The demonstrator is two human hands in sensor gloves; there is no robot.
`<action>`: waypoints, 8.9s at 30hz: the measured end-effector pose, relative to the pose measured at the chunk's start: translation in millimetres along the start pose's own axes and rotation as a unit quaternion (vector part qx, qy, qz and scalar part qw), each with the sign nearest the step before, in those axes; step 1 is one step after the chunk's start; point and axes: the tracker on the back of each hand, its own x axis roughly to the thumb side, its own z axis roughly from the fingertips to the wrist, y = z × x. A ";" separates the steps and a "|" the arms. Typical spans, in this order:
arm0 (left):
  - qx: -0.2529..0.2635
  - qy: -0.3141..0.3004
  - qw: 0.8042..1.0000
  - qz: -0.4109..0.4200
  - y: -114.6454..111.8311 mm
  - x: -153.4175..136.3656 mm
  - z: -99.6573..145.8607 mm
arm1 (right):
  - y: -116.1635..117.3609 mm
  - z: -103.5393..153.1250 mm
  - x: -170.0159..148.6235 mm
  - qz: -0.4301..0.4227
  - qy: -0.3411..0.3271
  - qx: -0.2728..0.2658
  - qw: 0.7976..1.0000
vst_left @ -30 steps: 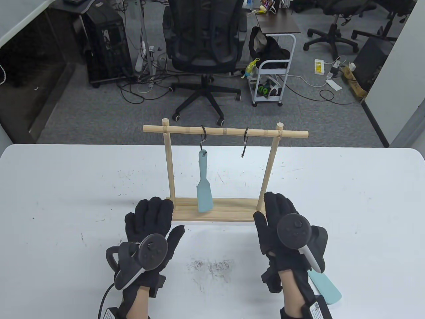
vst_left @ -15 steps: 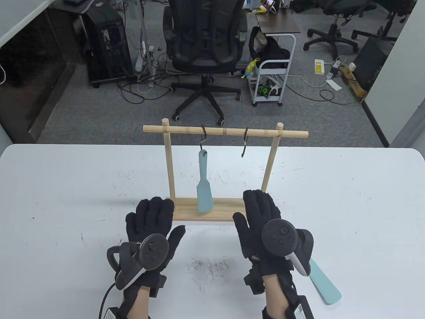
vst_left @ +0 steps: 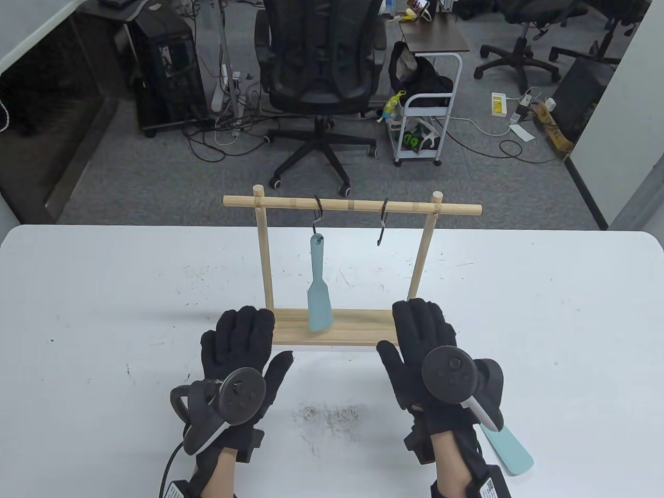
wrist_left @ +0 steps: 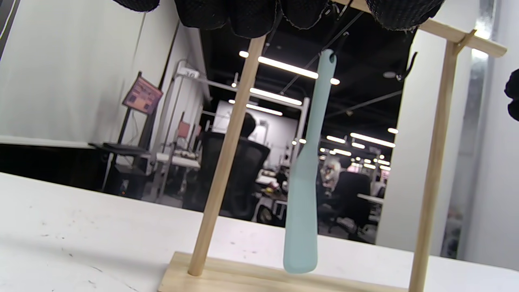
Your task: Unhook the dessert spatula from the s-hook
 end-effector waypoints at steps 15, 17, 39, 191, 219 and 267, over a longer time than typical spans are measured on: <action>0.032 0.015 0.999 0.015 -2.5 3.7 0.4 | 1.5 -0.8 4.8 -0.005 -0.015 0.012 1.000; 0.037 0.016 0.999 0.023 -2.8 4.7 0.6 | 0.0 -0.3 4.2 -0.008 -0.014 0.013 1.000; 0.008 0.032 0.984 0.175 -24.1 30.1 -53.7 | -11.3 4.0 1.1 -0.046 -0.024 0.008 0.999; -0.113 0.023 0.954 0.276 30.1 21.1 -67.5 | -22.7 12.6 3.6 -0.072 -0.039 0.018 0.996; -0.174 0.120 0.963 -0.167 -61.4 -78.2 4.3 | -20.3 11.8 5.5 -0.077 -0.043 0.030 0.996; -0.261 0.212 0.903 -0.267 -127.7 -97.4 1.6 | -16.2 7.6 6.5 -0.072 -0.035 0.045 0.996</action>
